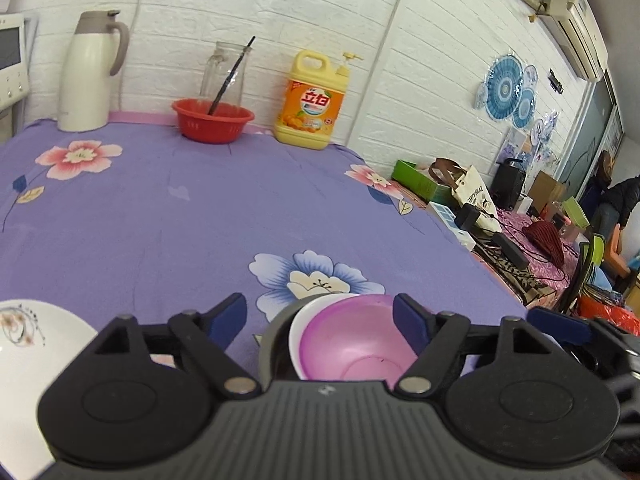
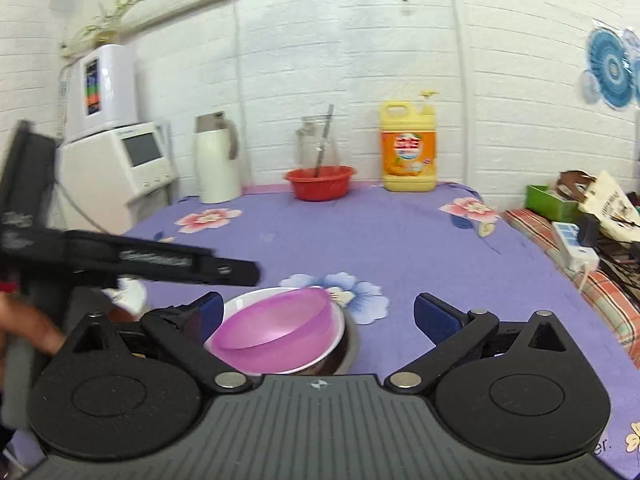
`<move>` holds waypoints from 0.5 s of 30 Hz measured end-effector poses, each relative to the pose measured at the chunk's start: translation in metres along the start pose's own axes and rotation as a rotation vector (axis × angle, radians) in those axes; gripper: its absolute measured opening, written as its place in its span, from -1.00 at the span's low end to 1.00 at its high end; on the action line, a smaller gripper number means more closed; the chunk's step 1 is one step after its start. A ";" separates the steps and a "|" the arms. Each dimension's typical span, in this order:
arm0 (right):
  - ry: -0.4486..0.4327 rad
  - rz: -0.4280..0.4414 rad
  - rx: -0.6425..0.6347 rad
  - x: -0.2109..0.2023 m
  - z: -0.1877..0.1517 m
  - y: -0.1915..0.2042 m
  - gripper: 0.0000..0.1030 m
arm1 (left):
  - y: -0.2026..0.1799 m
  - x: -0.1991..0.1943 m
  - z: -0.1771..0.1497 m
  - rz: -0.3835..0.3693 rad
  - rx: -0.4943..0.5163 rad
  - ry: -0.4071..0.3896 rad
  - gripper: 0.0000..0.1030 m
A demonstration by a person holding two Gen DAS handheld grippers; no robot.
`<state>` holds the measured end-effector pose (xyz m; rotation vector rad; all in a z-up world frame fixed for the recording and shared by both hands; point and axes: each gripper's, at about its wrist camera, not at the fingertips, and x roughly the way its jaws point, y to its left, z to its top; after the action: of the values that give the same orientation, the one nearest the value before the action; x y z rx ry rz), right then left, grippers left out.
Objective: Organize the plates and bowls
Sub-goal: 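Lower the pink bowl into the white bowl and open the left tool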
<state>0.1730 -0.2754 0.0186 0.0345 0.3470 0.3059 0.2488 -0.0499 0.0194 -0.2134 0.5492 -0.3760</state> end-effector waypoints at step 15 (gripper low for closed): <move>0.128 -0.005 0.123 0.032 0.002 -0.016 1.00 | 0.015 0.015 -0.005 0.050 -0.038 0.094 0.54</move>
<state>0.2074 -0.2805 0.0089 0.1350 0.4925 0.2821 0.2625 -0.0428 0.0034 -0.2190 0.6534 -0.3284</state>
